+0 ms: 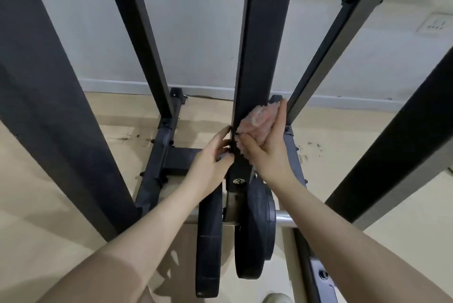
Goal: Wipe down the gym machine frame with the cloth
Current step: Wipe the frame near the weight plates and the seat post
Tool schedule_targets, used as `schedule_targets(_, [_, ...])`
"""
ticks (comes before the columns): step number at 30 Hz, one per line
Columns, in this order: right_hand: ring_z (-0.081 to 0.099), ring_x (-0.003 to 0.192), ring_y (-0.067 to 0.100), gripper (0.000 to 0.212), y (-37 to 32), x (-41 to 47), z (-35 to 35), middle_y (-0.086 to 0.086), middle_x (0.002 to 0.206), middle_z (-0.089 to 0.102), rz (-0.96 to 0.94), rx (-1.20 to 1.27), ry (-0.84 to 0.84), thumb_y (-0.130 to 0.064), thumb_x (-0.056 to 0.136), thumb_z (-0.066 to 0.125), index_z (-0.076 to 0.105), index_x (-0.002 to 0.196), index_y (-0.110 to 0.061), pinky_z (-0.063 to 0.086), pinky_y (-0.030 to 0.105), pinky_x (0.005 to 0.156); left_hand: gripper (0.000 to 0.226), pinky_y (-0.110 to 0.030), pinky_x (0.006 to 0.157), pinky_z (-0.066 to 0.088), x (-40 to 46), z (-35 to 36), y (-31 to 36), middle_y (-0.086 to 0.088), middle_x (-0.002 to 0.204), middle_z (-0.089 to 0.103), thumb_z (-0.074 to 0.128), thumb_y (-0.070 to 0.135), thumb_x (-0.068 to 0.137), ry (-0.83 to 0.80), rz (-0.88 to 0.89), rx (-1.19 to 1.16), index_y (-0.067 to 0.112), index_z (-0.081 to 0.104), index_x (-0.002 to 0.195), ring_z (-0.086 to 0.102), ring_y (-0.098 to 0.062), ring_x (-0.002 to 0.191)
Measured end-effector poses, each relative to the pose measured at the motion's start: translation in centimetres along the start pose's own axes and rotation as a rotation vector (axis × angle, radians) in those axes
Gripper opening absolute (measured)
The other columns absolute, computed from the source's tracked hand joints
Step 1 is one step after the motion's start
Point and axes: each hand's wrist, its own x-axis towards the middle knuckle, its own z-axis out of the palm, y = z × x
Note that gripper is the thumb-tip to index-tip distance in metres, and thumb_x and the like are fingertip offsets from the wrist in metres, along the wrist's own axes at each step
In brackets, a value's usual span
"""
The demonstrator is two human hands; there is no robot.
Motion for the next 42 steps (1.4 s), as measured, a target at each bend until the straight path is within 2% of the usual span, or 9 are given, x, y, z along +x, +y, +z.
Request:
schedule_targets(6, [0.055, 0.081, 0.02, 0.031, 2.9, -2.3, 0.8, 0.032, 0.091, 0.054, 0.199, 0.102, -0.138, -0.009, 0.091, 0.056, 0.043, 0.11, 0.012, 0.048, 0.028, 0.07, 0.068, -0.033, 0.106, 0.041, 0.3, -0.6, -0.4, 0.008, 0.132, 0.056, 0.058, 0.01, 0.092, -0.104, 0.069, 0.104, 0.035, 0.026, 0.147, 0.053, -0.004, 0.12])
schedule_targets(11, [0.052, 0.054, -0.002, 0.016, 4.9, -3.9, -0.1, -0.015, 0.059, 0.053, 0.244, 0.059, -0.322, 0.0, 0.093, 0.055, 0.041, 0.094, -0.006, 0.042, 0.011, 0.054, 0.069, -0.033, 0.106, 0.041, -0.1, -0.6, 0.1, 0.006, 0.133, 0.055, 0.056, 0.009, 0.092, -0.087, 0.105, 0.113, 0.035, 0.025, 0.148, 0.051, -0.005, 0.122])
schedule_targets(16, [0.059, 0.09, 0.002, 0.026, 5.8, -4.5, 0.3, -0.008, 0.098, 0.059, 0.108, -0.119, -0.177, -0.011, 0.097, 0.051, 0.042, 0.119, 0.0, 0.048, 0.017, 0.077, 0.068, -0.036, 0.108, 0.039, 0.2, -0.8, -0.1, 0.005, 0.138, 0.051, 0.056, 0.008, 0.093, -0.116, 0.114, 0.097, 0.033, 0.025, 0.148, 0.047, -0.007, 0.127])
schedule_targets(18, [0.055, 0.09, -0.003, 0.02, 6.4, -5.7, 0.4, -0.012, 0.099, 0.057, 0.091, -0.22, -0.191, -0.012, 0.1, 0.047, 0.042, 0.117, -0.022, 0.045, 0.014, 0.08, 0.068, -0.037, 0.109, 0.038, 0.2, -0.8, -0.2, 0.004, 0.141, 0.048, 0.056, 0.01, 0.093, -0.111, 0.115, 0.108, 0.033, 0.024, 0.148, 0.045, -0.009, 0.128])
schedule_targets(20, [0.052, 0.086, -0.006, 0.047, 5.4, -5.6, 0.2, -0.018, 0.096, 0.052, 0.104, -0.222, -0.247, 0.003, 0.094, 0.05, 0.034, 0.112, -0.037, 0.045, 0.015, 0.079, 0.068, -0.037, 0.109, 0.038, 0.3, -0.9, -0.2, 0.003, 0.141, 0.048, 0.057, 0.01, 0.092, -0.104, 0.113, 0.117, 0.033, 0.025, 0.148, 0.046, -0.01, 0.128])
schedule_targets(25, [0.05, 0.08, 0.019, 0.041, 0.4, -1.8, -1.0, 0.01, 0.085, 0.047, 0.103, 0.148, -0.244, 0.021, 0.074, 0.037, 0.038, 0.108, -0.002, 0.046, 0.037, 0.071, 0.069, -0.033, 0.107, 0.04, 0.3, -0.7, 0.3, -0.001, 0.136, 0.052, 0.061, 0.009, 0.09, -0.09, 0.074, 0.082, 0.031, 0.028, 0.147, 0.051, -0.011, 0.123])
schedule_targets(30, [0.055, 0.081, 0.005, 0.01, -0.9, -0.3, -0.5, -0.001, 0.088, 0.052, 0.082, 0.164, -0.129, -0.013, 0.101, 0.034, 0.041, 0.107, -0.008, 0.045, 0.027, 0.077, 0.059, -0.025, 0.103, 0.042, 0.0, -0.3, 0.4, 0.007, 0.128, 0.057, 0.058, 0.009, 0.092, -0.07, 0.113, 0.092, 0.024, 0.035, 0.145, 0.054, -0.006, 0.118])
schedule_targets(36, [0.059, 0.067, -0.003, 0.036, 2.4, -6.1, -2.2, -0.014, 0.08, 0.053, 0.238, -0.185, -0.281, -0.007, 0.101, 0.035, 0.043, 0.093, -0.041, 0.044, 0.006, 0.058, 0.066, -0.024, 0.102, 0.04, -0.9, 0.5, 0.7, 0.013, 0.132, 0.053, 0.051, 0.004, 0.094, -0.033, 0.109, 0.082, 0.035, 0.027, 0.147, 0.051, -0.005, 0.122])
schedule_targets(42, [0.056, 0.081, 0.026, 0.02, 5.5, -7.2, -6.9, 0.007, 0.084, 0.057, 0.24, -0.439, 0.03, 0.006, 0.093, 0.03, 0.048, 0.094, -0.001, 0.049, 0.039, 0.075, 0.078, -0.024, 0.107, 0.028, -3.7, 2.6, -0.1, 0.004, 0.153, 0.03, 0.055, 0.013, 0.093, 0.072, 0.155, 0.44, 0.029, 0.006, 0.151, 0.035, -0.016, 0.136])
